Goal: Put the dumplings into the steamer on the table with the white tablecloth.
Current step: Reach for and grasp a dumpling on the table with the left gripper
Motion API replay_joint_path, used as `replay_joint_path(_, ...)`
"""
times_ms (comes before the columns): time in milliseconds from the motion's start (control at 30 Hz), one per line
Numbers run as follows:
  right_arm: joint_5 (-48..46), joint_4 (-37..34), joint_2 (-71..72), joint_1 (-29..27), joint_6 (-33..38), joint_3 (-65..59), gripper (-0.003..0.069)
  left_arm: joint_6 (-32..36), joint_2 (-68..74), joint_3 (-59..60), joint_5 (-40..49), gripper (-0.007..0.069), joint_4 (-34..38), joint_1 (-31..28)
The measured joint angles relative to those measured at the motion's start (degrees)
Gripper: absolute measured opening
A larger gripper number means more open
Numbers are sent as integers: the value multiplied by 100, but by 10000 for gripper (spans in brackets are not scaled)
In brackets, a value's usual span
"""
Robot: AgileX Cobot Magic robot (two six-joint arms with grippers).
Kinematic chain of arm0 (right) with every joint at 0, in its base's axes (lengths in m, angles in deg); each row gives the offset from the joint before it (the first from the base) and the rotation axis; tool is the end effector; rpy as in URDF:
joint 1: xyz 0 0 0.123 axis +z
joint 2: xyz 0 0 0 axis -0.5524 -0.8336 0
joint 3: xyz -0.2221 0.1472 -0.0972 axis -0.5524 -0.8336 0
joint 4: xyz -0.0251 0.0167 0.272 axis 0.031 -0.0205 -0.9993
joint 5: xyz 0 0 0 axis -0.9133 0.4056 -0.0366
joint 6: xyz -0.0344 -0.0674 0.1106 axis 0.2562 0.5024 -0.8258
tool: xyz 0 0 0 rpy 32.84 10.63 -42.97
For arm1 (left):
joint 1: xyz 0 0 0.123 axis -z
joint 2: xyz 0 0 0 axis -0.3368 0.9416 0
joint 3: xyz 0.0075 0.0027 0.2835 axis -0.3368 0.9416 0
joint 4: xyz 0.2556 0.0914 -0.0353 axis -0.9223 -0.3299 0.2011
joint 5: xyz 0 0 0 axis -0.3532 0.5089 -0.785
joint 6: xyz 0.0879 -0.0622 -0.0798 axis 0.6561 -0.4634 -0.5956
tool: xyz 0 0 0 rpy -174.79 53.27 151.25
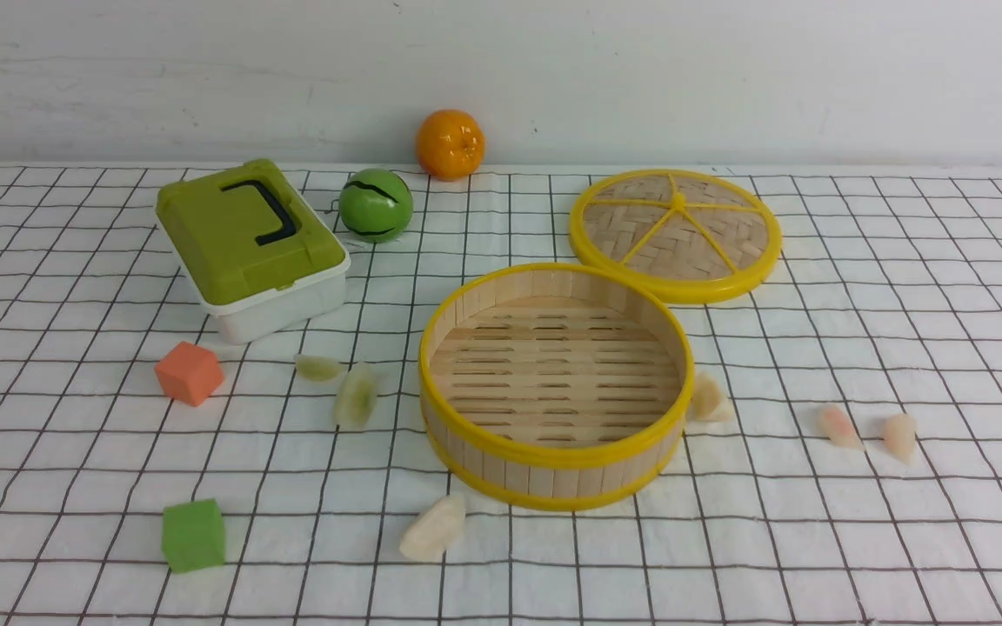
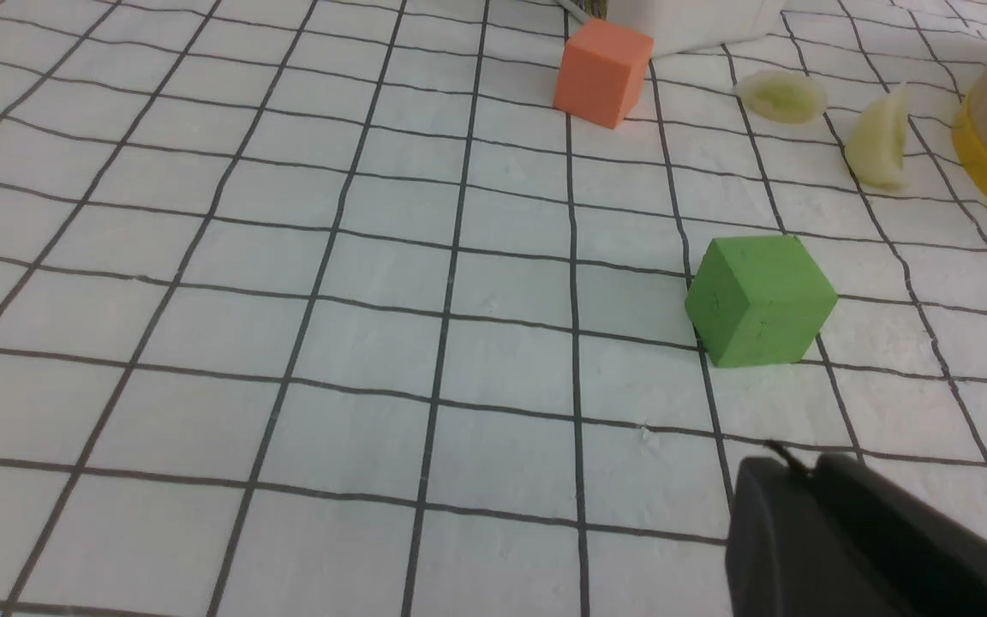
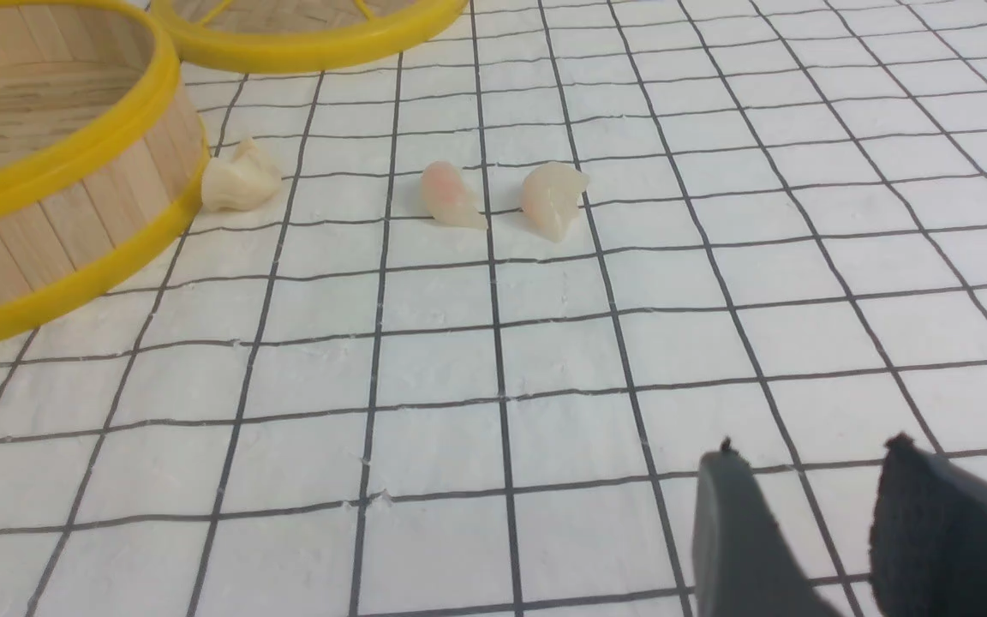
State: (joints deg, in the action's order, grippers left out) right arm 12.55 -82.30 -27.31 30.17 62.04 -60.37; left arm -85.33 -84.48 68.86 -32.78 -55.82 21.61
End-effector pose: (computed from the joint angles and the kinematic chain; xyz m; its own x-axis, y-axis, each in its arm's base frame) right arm 0.1168 -0.0052 0.1594 -0.2943 0.1374 -0.9458 0.0828 0.9896 0.1180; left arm 0.1167 -0.0017 0.1552 -0.3124 -0.1472 -0.9385 -0.0320 0.9890 -0.1445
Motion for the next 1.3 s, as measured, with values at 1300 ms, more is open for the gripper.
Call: replay_joint_path(1300,0,-5,0,0,0,0,31,0,0,0,0,-13,18,0)
